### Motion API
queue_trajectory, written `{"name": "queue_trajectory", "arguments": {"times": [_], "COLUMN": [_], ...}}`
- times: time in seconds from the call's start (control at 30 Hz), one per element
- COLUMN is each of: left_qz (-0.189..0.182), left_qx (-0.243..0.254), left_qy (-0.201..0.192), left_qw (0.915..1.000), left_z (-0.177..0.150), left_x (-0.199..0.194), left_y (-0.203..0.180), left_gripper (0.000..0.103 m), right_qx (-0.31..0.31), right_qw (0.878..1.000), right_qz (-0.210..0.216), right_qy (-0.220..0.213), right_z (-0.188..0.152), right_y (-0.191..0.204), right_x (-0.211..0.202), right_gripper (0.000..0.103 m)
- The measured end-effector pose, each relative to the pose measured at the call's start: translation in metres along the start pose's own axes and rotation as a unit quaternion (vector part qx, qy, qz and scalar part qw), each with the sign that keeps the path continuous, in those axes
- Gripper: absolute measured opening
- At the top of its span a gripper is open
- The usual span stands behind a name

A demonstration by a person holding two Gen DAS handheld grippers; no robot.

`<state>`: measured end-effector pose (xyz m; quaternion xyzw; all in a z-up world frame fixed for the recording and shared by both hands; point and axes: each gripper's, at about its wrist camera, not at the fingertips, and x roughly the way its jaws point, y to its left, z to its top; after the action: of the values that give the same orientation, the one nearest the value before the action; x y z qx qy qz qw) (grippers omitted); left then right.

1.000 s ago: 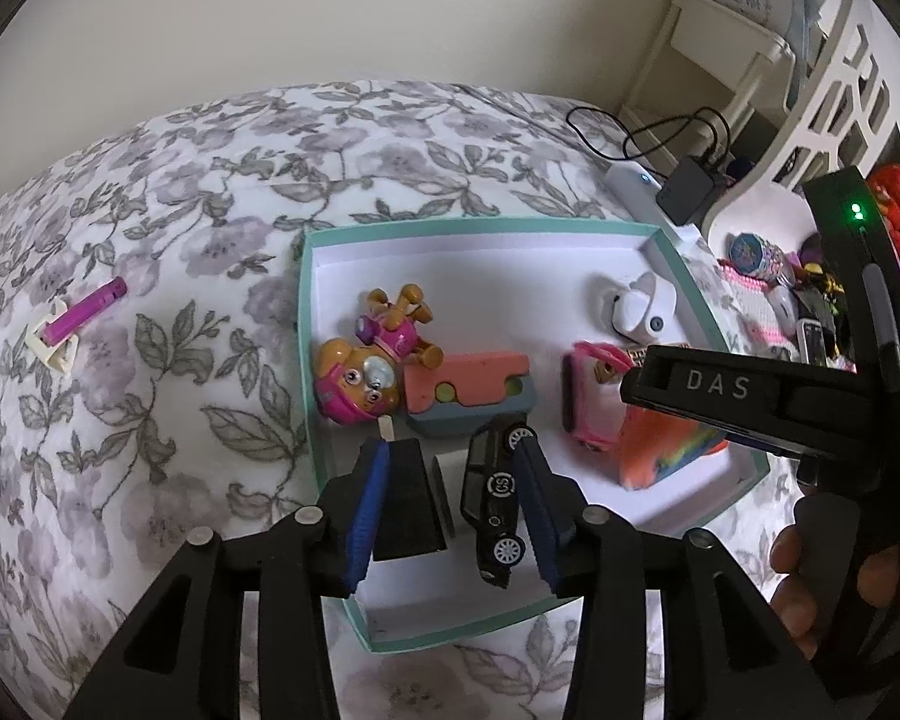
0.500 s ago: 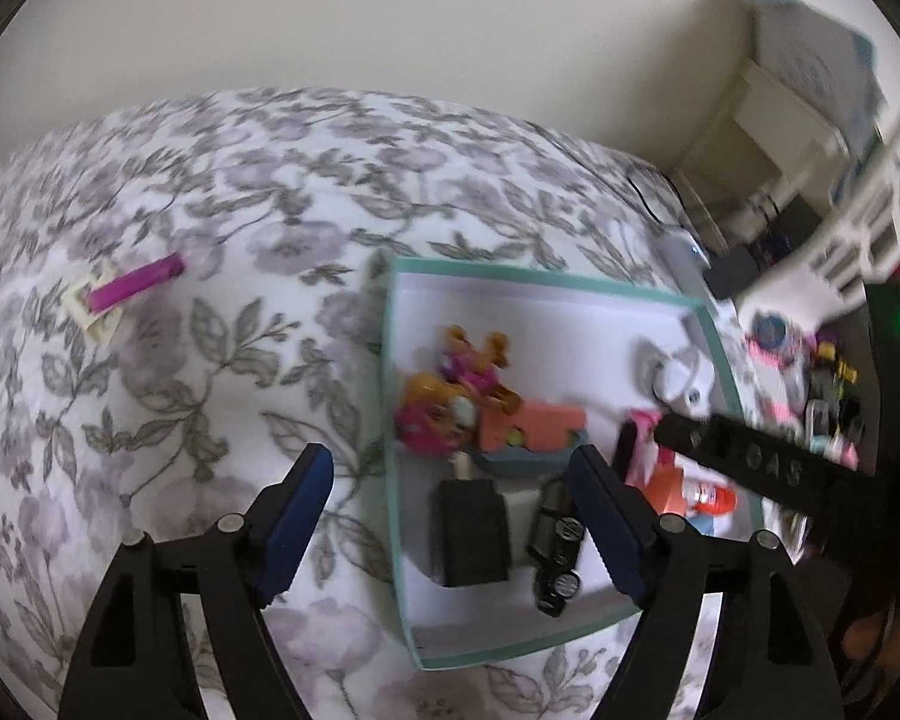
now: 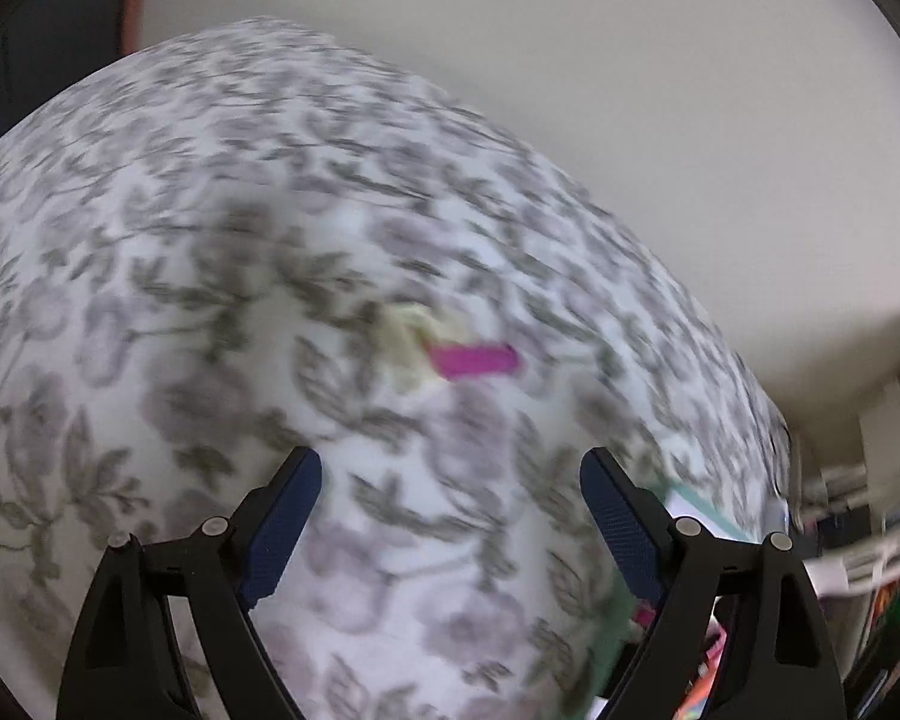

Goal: Organize rigid objects
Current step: 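Move both tools back to the cream plug adapter and pink lighter, then grasp the cream plug adapter with the left tool while the right tool grasps the pink lighter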

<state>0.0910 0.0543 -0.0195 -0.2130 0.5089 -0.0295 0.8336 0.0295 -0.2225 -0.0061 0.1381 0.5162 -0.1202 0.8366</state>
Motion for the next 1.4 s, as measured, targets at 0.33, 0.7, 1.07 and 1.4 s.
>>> {"name": "queue_trajectory", "arguments": {"times": [0.33, 0.7, 1.07, 1.4], "left_qz": [0.032, 0.034, 0.019, 0.01], "left_qx": [-0.032, -0.009, -0.021, -0.027], "left_qy": [0.018, 0.03, 0.039, 0.058], "left_qw": [0.9988, 0.9989, 0.9988, 0.9979], "left_z": [0.033, 0.061, 0.072, 0.071], "left_x": [0.038, 0.066, 0.081, 0.096], "left_y": [0.046, 0.053, 0.058, 0.059], "left_gripper": [0.102, 0.102, 0.102, 0.102], "right_qx": [-0.077, -0.12, -0.168, -0.208], "right_qw": [0.994, 0.971, 0.955, 0.945], "right_qz": [0.081, 0.199, 0.233, 0.241], "right_qy": [0.023, 0.052, 0.069, 0.074], "right_z": [0.025, 0.05, 0.064, 0.065], "right_y": [0.085, 0.141, 0.166, 0.181], "right_x": [0.05, 0.108, 0.14, 0.15], "right_gripper": [0.09, 0.099, 0.103, 0.102]}}
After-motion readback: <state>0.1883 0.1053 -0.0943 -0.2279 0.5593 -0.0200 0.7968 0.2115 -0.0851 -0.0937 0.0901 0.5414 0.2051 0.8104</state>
